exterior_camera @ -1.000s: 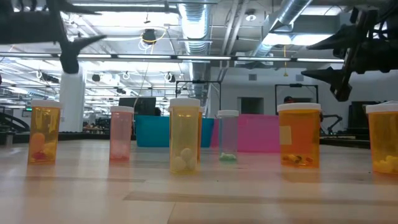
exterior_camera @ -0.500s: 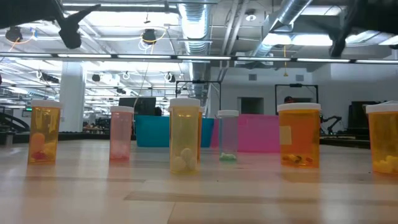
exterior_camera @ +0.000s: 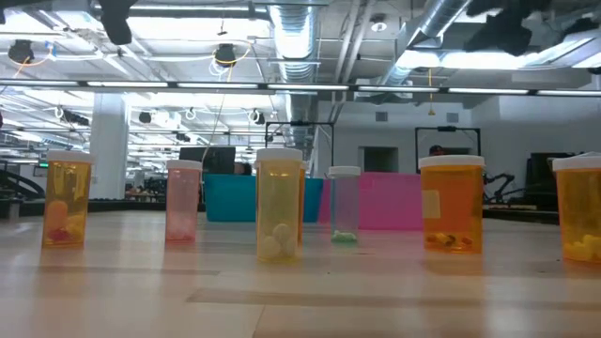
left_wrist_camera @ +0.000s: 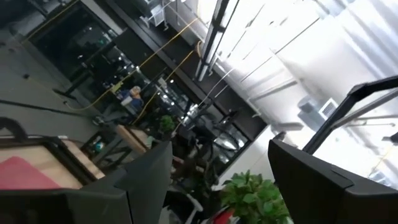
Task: Pick and place medicine bottles into bin by pill shape (circle, oval)
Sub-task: Put the right large orange pill bottle into the red bin
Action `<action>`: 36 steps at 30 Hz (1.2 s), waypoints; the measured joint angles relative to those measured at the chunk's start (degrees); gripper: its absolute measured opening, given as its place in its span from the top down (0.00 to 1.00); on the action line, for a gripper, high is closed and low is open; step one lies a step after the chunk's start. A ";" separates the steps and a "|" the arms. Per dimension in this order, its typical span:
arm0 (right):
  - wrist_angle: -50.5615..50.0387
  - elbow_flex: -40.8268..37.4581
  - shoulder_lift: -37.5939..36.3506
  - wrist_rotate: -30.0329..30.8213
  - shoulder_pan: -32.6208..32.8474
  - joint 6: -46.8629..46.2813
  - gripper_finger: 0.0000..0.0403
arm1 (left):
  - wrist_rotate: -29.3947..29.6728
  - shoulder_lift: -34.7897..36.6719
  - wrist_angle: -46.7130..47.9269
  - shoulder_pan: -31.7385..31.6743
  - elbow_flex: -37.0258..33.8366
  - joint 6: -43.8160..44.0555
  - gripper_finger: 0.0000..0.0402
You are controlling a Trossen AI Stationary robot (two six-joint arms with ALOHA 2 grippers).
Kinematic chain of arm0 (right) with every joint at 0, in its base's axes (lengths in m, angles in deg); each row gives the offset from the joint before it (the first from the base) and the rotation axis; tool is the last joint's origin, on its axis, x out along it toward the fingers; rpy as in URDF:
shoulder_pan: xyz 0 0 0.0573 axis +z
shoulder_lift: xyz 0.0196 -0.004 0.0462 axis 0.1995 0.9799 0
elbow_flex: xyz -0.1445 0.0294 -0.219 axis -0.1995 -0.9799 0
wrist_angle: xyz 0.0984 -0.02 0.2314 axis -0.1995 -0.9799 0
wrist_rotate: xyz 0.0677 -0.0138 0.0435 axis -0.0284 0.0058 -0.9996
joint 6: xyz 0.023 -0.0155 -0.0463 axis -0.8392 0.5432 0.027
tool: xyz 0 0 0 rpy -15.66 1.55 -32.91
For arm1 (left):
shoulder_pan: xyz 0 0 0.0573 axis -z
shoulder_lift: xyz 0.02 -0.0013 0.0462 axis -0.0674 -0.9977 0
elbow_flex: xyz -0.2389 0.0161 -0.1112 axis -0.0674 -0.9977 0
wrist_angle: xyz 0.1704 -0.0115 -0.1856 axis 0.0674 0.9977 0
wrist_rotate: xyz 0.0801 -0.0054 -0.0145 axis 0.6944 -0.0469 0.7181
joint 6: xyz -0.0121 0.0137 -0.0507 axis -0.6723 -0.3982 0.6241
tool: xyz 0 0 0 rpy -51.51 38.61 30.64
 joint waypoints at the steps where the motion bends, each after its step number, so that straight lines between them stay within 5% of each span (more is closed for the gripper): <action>1: -0.60 1.00 2.77 -0.72 1.08 -0.04 0.33 | -0.13 -0.90 -0.10 0.00 0.44 -0.02 0.35; 17: 11.41 4.04 34.16 -4.39 12.65 -4.32 0.33 | -4.79 -4.19 -0.15 0.01 1.79 -2.75 0.35; 36: 7.58 14.58 53.20 -3.50 18.26 1.52 0.33 | -12.60 -4.22 0.35 0.04 1.79 -2.71 0.35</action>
